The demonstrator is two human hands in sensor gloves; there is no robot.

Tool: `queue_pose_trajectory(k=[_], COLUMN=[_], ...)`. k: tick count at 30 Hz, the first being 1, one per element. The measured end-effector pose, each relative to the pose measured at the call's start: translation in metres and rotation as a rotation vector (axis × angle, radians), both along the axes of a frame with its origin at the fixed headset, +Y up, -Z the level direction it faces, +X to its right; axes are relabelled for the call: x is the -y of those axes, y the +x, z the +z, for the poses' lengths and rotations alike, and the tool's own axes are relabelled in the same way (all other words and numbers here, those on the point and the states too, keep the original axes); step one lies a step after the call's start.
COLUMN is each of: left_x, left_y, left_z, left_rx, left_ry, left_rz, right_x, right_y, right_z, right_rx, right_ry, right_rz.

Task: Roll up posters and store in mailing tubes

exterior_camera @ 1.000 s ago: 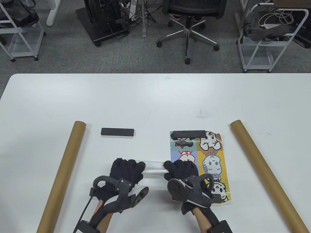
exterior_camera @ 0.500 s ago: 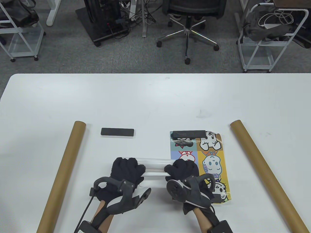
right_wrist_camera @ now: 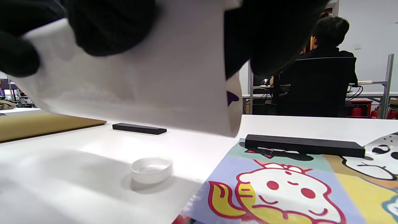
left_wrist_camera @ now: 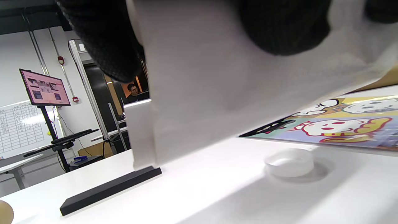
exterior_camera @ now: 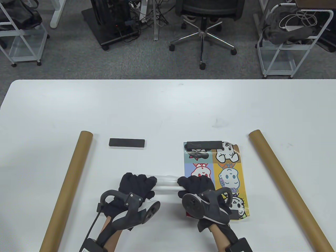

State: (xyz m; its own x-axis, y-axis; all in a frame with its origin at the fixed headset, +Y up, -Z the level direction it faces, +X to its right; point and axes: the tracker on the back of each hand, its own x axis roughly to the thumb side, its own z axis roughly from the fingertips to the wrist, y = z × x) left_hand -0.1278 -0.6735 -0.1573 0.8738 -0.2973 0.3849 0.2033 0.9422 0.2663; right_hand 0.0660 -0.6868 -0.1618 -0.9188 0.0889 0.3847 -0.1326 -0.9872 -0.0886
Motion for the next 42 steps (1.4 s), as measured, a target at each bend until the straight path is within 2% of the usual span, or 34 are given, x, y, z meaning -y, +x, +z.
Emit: queue_pose_trajectory(k=[3, 5, 9, 16, 24, 42], left_x=[-0.0015, -0.0031, -0.0031, -0.0036, -0.0001, -0.0002], left_y=[0.0016, 0.0016, 0.0003, 0.0003, -0.0005, 0.0002], left_z=[0.0003, 0.0015, 0.0017, 0.0026, 0.0008, 0.001], left_rx=[-0.004, -0.006, 0.002, -0.009, 0.006, 0.002], left_ry=[0.002, 0.053, 0.022, 0.068, 0.002, 0.026], left_rz=[-0.001, -0.059, -0.01, -0.027, 0.014, -0.011], right_x=[0.0014, 0.0006, -0.0003, 0.0012, 0.0018, 0.0019], right_y=[-0.0018, -0.0032, -0.0062, -0.0044, -0.0021, -0.0003], right_z=[-0.0002, 0.0006, 0.0023, 0.0013, 0.0003, -0.001], right_rx=[-0.01, -0.031, -0.016, -0.019, -0.01, 0.0], right_ry=[-0.03, -0.051, 0.009, -0.015, -0.039, -0.038], right_rz=[-0.009, -0.015, 0.064, 0.023, 0.026, 0.001])
